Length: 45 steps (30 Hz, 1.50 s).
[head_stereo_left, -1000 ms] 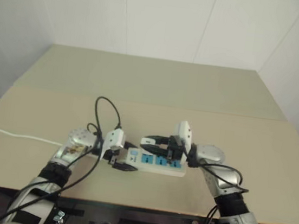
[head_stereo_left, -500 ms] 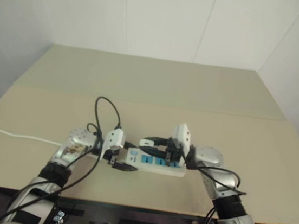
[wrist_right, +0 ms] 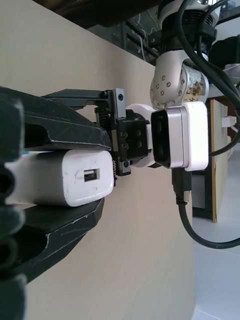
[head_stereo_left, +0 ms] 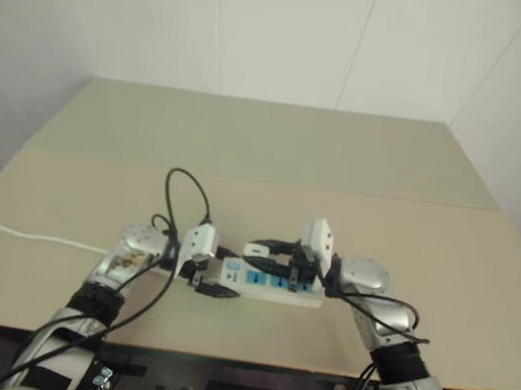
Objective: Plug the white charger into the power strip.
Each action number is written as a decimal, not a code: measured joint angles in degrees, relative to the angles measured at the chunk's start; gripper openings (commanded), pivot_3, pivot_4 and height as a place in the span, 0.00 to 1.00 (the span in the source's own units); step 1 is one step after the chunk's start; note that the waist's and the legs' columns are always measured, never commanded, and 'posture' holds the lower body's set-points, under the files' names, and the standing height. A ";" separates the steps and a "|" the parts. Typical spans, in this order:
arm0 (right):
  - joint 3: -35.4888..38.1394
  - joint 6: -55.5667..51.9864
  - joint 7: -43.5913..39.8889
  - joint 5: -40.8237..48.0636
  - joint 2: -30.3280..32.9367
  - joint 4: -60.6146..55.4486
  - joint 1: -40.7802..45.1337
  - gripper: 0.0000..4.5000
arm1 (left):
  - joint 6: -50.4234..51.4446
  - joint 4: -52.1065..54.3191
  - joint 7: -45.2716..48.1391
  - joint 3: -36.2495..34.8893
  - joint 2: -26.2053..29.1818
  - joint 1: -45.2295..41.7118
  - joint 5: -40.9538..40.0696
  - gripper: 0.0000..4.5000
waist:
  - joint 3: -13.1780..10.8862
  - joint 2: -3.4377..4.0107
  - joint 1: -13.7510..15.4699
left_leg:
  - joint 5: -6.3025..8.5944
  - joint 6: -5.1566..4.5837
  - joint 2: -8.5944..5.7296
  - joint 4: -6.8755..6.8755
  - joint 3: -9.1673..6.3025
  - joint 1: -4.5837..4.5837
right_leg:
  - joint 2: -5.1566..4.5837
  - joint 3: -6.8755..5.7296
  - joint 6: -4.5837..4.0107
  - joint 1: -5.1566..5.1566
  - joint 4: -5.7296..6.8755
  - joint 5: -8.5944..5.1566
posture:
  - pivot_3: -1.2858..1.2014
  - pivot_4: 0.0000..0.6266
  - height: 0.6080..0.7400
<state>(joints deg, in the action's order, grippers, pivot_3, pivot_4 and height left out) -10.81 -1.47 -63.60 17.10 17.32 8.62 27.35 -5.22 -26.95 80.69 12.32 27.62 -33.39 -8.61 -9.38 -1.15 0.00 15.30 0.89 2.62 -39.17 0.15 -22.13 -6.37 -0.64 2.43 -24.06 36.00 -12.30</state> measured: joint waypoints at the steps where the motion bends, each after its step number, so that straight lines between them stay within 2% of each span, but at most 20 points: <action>1: -0.08 0.42 0.03 -0.14 -0.03 0.11 -0.21 0.27 | -0.05 0.00 0.02 0.01 0.00 0.00 0.00 0.73 | 0.00 0.00 0.00 | 0.00 0.00 0.00 0.00 0.00 0.00 | 0.00 0.00 0.00 0.00 0.00 0.00 | 0.52 0.24 1.00; 20: -1.60 8.62 -2.80 -1.16 -0.01 8.47 2.48 0.27 | -0.03 -0.32 -0.09 0.01 0.47 0.00 0.14 0.73 | 0.02 0.00 -0.47 | 0.00 0.00 0.01 0.00 0.00 0.22 | 0.01 0.02 0.00 0.18 -0.04 0.00 | 0.52 0.24 1.00; 25: -1.80 8.65 -5.25 -1.00 0.27 11.55 4.64 0.27 | 0.11 -0.30 -0.16 0.02 0.51 0.02 0.23 0.73 | 0.04 -0.01 -0.51 | 0.00 0.00 0.02 0.03 0.00 0.39 | 0.01 0.01 0.00 0.37 -0.09 0.00 | 0.52 0.24 1.00; 29: -2.11 8.65 -6.42 -0.99 0.21 13.82 5.88 0.27 | 0.19 -0.29 -0.39 0.04 0.58 0.30 0.25 0.73 | 0.03 -0.01 -0.66 | 0.01 -0.02 0.03 0.21 0.00 0.91 | 0.02 0.00 0.00 0.87 -0.25 -0.04 | 0.52 0.24 1.00; 45: -3.13 8.96 -6.75 -1.01 -0.87 16.55 7.13 0.27 | 0.34 0.15 -0.74 0.03 1.58 0.93 0.16 0.73 | 0.11 -0.04 -0.99 | 0.02 -0.02 0.08 0.23 0.01 1.03 | 0.07 0.03 -0.02 0.90 -0.20 -0.05 | 0.52 0.24 1.00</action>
<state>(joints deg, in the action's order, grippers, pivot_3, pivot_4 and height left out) -13.93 7.49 -70.34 16.10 16.45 25.17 34.48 -4.88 -26.80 79.95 12.35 29.20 -32.46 -8.45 -9.28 -1.19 -0.99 15.32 0.87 2.70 -38.93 0.16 -21.10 -6.30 -0.62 2.42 -23.16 35.81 -12.35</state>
